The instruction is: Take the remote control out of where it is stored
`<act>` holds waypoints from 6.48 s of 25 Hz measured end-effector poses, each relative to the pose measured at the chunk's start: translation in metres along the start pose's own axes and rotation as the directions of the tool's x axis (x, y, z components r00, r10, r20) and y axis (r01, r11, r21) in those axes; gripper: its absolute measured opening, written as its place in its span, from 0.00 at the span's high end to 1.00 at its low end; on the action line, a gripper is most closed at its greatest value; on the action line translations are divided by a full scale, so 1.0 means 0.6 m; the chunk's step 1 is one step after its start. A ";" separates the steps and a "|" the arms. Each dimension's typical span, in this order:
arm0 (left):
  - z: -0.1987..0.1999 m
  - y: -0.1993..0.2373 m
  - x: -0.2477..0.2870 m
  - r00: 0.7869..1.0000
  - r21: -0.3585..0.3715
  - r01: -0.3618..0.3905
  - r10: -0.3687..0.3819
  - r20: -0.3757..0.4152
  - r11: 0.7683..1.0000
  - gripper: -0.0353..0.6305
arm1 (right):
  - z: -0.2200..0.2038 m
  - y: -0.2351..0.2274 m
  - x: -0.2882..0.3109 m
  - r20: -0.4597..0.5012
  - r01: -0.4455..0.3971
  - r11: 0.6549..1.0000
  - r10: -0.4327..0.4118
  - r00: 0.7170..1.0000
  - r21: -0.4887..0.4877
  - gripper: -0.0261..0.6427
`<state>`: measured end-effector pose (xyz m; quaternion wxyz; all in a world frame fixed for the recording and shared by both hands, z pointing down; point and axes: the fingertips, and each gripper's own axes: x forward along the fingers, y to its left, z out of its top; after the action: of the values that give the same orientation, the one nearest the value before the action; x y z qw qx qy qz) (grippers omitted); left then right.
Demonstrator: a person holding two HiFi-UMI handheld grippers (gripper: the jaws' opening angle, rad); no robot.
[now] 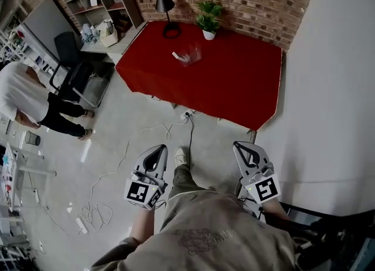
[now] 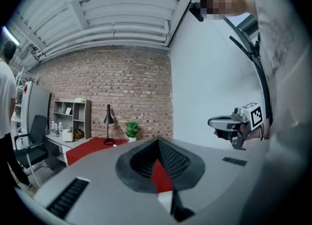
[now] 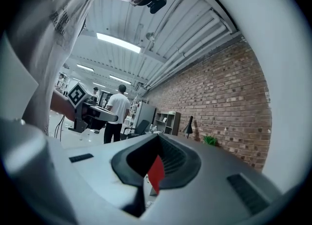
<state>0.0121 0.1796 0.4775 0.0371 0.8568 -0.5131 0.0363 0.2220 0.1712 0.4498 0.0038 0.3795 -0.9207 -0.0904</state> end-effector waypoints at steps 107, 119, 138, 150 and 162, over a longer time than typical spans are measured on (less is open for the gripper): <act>0.126 0.524 0.524 0.989 0.128 0.131 -0.139 0.053 0.983 0.94 | -0.100 -0.320 0.726 -0.182 -0.013 0.966 -0.036 0.983 -0.259 0.94; 0.117 0.545 0.510 0.992 0.108 0.111 -0.117 0.052 0.988 0.94 | -0.242 -0.370 0.827 -0.325 -0.099 0.985 0.048 0.944 -0.142 0.94; 0.105 0.573 0.508 0.995 0.076 0.081 -0.085 0.047 0.994 0.94 | -0.538 -0.290 1.000 -0.675 -0.245 0.969 0.154 0.721 -0.040 0.66; 0.077 0.595 0.493 0.998 0.046 0.053 -0.054 0.022 0.998 0.94 | -0.650 -0.270 1.031 -0.855 -0.188 0.981 0.062 0.515 -0.042 0.62; 0.055 0.624 0.463 1.000 0.026 0.019 -0.018 -0.024 0.999 0.94 | -0.709 -0.301 1.034 -0.893 -0.109 0.989 -0.040 0.449 -0.099 0.63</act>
<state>-0.1865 -0.2432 0.4823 0.0322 0.8614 -0.5042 0.0526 -0.0614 -0.4580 0.7997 0.5150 0.3504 -0.7802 0.0575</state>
